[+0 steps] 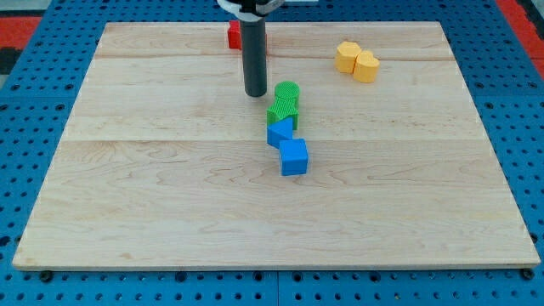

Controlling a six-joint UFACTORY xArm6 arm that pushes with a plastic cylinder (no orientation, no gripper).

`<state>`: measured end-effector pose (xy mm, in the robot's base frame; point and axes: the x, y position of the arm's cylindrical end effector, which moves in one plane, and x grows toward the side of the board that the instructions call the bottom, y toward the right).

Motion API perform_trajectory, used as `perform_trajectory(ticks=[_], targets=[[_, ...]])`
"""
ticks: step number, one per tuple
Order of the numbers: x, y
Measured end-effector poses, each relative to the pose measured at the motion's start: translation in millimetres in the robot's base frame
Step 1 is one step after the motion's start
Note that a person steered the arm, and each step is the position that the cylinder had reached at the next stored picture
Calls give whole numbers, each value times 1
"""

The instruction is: Move the green circle towards the center right

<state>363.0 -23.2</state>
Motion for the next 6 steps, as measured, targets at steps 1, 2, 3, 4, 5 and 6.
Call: perform_trajectory(ticks=[1, 2, 3, 4, 5, 6], targets=[[1, 11], [1, 35], [1, 45], [1, 70], [1, 108], [1, 111]])
